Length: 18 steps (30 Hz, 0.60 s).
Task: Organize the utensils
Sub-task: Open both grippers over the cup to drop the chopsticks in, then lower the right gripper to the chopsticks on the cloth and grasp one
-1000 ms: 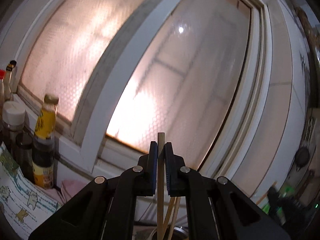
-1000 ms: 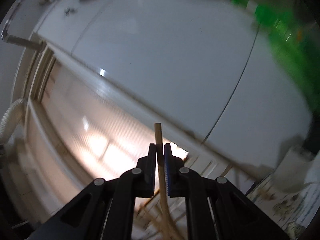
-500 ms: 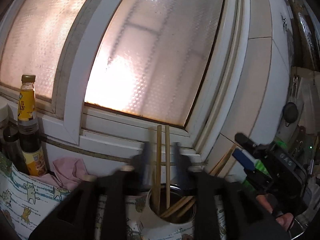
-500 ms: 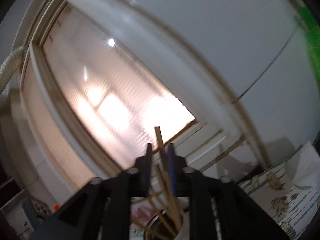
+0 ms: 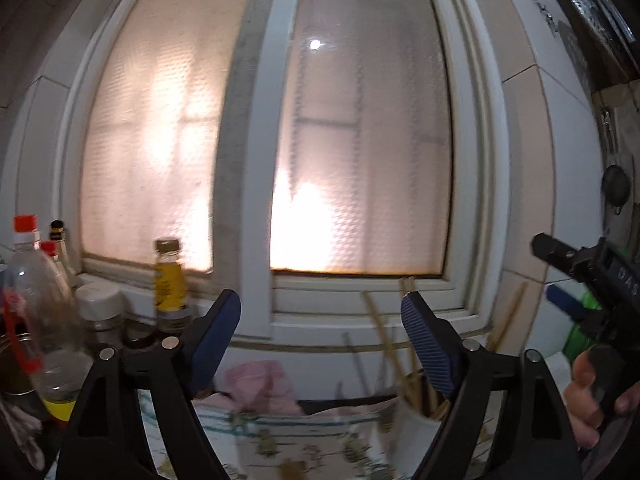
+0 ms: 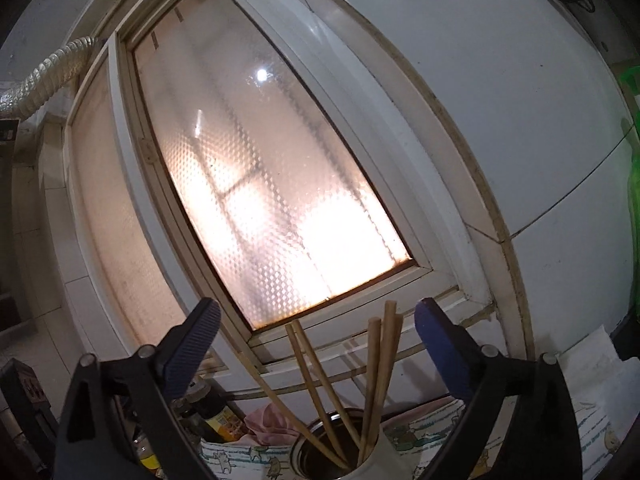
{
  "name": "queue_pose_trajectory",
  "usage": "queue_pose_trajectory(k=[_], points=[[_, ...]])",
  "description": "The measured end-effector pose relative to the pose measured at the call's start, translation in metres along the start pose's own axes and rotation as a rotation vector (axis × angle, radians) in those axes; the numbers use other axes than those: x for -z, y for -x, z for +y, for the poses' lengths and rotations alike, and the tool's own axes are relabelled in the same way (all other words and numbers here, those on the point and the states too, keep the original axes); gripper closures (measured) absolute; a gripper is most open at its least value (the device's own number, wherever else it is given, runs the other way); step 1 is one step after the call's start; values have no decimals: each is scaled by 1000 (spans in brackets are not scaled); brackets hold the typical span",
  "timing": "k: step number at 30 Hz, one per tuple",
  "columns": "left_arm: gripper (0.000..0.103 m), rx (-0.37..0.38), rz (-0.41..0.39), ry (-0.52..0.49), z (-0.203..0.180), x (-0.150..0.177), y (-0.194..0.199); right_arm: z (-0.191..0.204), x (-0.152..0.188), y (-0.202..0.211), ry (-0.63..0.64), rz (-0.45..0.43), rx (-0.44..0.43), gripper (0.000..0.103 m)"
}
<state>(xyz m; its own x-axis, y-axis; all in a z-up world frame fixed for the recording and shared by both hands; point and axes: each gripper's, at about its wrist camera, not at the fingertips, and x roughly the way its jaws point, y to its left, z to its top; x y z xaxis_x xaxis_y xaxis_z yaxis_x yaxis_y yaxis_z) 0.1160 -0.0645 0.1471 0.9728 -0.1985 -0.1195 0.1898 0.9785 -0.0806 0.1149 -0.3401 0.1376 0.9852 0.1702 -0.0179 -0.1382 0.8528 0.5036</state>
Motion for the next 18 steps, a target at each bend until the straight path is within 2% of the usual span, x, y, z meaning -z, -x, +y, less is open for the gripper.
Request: queue_pose_trajectory(k=[4,8,9,11,14,16,18], points=[[19,-12,42,15,27,10,-2,12,6,1,60,-21,25,0],[15,-114,53,29,57,23,-9,20,16,2,65,-13,27,0],[14,-132,50,37,61,22,-10,22,19,1,53,-3,33,0],[5,-176,11,57,71,20,-9,26,26,2,33,22,25,0],[2,-244,-12,90,83,22,-5,38,37,4,87,6,-1,0],[1,-259,-25,110,92,23,-4,47,47,4,143,-22,22,0],[1,-253,-31,118,99,24,-5,52,56,-1,175,-12,32,0]])
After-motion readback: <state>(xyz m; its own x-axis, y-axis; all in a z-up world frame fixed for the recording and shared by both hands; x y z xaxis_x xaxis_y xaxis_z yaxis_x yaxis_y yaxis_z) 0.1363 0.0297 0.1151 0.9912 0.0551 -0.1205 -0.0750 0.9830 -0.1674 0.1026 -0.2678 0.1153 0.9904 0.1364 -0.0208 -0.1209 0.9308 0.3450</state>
